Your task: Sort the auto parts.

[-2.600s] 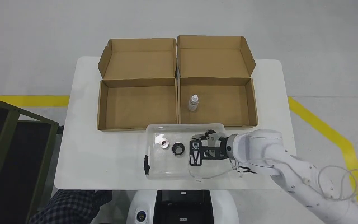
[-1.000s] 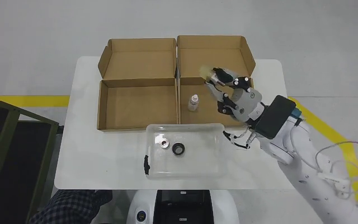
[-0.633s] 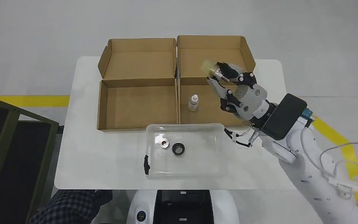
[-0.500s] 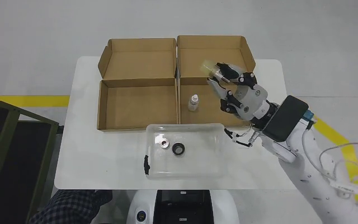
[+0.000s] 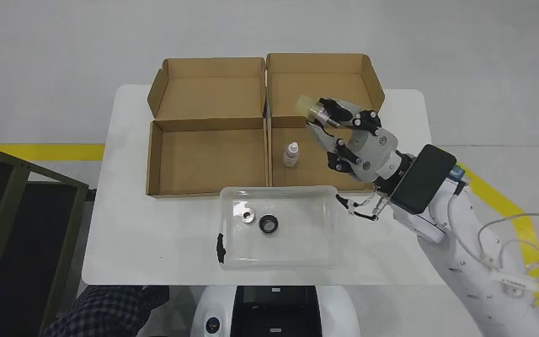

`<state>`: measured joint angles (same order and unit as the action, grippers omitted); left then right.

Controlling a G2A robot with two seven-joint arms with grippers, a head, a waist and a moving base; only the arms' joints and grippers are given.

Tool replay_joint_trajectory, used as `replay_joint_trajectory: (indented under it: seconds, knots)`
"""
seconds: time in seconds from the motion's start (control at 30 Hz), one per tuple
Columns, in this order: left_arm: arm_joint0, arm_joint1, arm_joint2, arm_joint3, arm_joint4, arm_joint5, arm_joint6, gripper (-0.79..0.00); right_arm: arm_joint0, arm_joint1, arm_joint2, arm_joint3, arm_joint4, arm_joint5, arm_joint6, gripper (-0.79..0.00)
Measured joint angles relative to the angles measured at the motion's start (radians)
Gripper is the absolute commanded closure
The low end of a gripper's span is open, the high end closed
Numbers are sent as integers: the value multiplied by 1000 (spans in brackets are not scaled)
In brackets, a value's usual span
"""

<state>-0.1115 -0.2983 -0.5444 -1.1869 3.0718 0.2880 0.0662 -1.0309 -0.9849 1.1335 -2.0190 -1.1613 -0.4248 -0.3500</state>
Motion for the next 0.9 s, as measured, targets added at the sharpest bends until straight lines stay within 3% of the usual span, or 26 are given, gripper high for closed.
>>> replay_joint_trajectory:
  seconds: [0.33, 0.57, 0.9]
  knots:
    - [0, 0, 0, 0, 0, 0, 0, -785, -10, -6, -3, 44, 7, -88, 90, 0]
    - [0, 0, 0, 0, 0, 0, 0, -785, -5, -8, -12, 104, 31, -150, 240, 0]
    - [0, 0, 0, 0, 0, 0, 0, -785, -32, -4, 16, 160, 46, -137, 475, 0]
